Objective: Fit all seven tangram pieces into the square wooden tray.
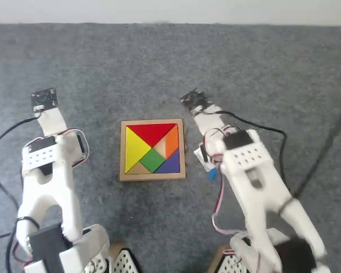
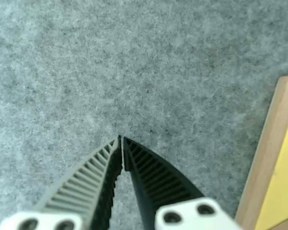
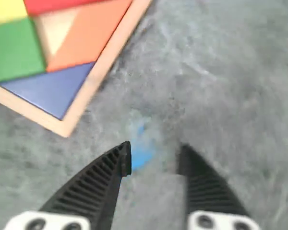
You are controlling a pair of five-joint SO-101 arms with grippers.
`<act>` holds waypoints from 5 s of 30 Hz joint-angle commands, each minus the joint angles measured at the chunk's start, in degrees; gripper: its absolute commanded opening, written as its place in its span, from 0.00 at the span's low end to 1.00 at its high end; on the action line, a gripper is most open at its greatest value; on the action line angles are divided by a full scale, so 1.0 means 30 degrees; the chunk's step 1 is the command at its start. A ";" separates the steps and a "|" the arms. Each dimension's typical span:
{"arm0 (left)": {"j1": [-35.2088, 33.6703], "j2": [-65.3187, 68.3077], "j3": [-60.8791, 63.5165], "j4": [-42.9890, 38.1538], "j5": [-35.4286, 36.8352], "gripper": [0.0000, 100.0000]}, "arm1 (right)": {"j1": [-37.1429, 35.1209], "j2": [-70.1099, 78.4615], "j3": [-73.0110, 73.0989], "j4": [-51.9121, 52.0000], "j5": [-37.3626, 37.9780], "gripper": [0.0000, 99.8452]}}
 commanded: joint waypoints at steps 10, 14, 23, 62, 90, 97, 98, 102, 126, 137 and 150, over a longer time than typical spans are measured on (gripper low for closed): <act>0.0059 -0.0176 -0.0220 -0.0293 -0.0117 0.01 | -0.1978 -0.3443 0.3722 -0.0161 -0.0674 0.40; 0.0059 -0.0176 -0.0220 -0.0293 -0.0117 0.01 | -0.3883 -0.3121 0.4396 -0.0601 -0.0147 0.29; 0.0059 -0.0176 -0.0220 -0.0059 -0.0147 0.01 | -0.0337 0.0689 0.5626 -0.5436 0.0674 0.19; 0.0059 -0.0176 -0.0220 -0.0029 -0.0147 0.01 | 0.1597 0.2740 0.4952 -0.7106 0.2608 0.06; 0.0059 -0.0176 -0.0220 -0.0029 -0.0147 0.01 | 0.1568 0.2505 0.1084 -0.1304 0.1465 0.01; 0.0059 -0.0176 -0.0220 -0.0029 -0.0147 0.01 | 0.1597 0.1919 0.0557 -0.0249 0.1348 0.01; 0.0059 -0.0176 -0.0220 -0.0029 -0.0147 0.01 | 0.1626 0.1509 0.0147 0.0542 0.1348 0.01; 0.0059 -0.0176 -0.0220 -0.0029 -0.0147 0.01 | 0.1568 -0.1187 -0.1289 0.3355 0.0557 0.01; 0.0059 -0.0176 -0.0190 -0.0059 -0.0147 0.01 | -0.5582 0.6520 -1.3538 0.8806 -0.3780 0.01; 0.0059 -0.0176 -0.0220 -0.0059 -0.0147 0.01 | -0.6960 1.2557 -1.3421 0.3941 -0.5538 0.01; 0.0059 -0.0147 -0.0220 -0.0088 -0.0147 0.01 | -0.6696 1.3553 -1.3451 0.3033 -0.5392 0.20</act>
